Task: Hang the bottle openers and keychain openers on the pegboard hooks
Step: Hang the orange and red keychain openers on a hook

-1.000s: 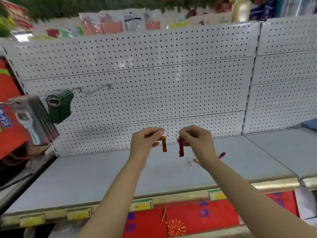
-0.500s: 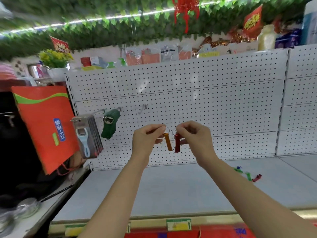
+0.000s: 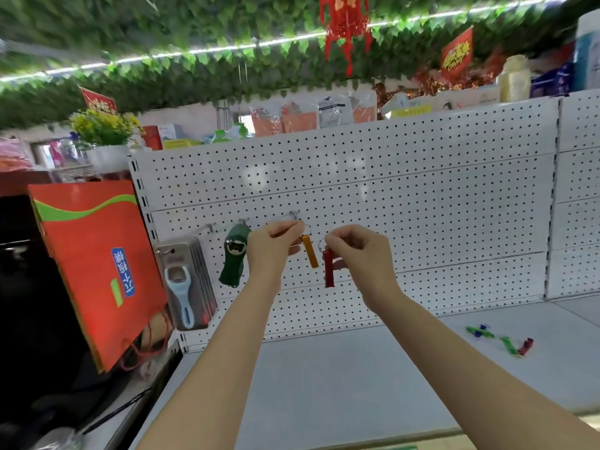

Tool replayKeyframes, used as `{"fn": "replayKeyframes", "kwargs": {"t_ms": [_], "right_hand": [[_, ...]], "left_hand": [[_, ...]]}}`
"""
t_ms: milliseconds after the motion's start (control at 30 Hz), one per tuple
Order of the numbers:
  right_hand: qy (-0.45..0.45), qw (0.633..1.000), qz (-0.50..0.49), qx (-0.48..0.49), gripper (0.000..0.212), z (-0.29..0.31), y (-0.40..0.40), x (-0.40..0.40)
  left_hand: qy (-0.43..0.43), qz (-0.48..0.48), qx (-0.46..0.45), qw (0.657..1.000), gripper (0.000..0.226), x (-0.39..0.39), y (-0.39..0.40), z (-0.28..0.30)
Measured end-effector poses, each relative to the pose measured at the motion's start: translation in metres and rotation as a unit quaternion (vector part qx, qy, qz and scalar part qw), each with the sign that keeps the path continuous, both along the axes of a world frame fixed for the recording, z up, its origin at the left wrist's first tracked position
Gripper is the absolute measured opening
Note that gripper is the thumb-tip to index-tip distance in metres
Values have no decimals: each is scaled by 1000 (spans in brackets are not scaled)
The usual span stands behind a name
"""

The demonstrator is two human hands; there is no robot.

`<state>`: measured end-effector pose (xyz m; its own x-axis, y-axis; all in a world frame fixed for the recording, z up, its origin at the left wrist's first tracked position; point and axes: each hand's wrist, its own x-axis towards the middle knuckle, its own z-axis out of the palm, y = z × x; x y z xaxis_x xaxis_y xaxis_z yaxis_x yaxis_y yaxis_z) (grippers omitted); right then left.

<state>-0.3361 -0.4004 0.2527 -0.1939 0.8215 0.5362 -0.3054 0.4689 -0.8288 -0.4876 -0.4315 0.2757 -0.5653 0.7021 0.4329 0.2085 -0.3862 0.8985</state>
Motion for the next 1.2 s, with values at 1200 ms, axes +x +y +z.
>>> {"fn": "replayKeyframes", "kwargs": {"t_ms": [1200], "right_hand": [[0,998,-63,17,6,9,34,-59]], "left_hand": [[369,104,-33,923,46,-59,48,-23]]}}
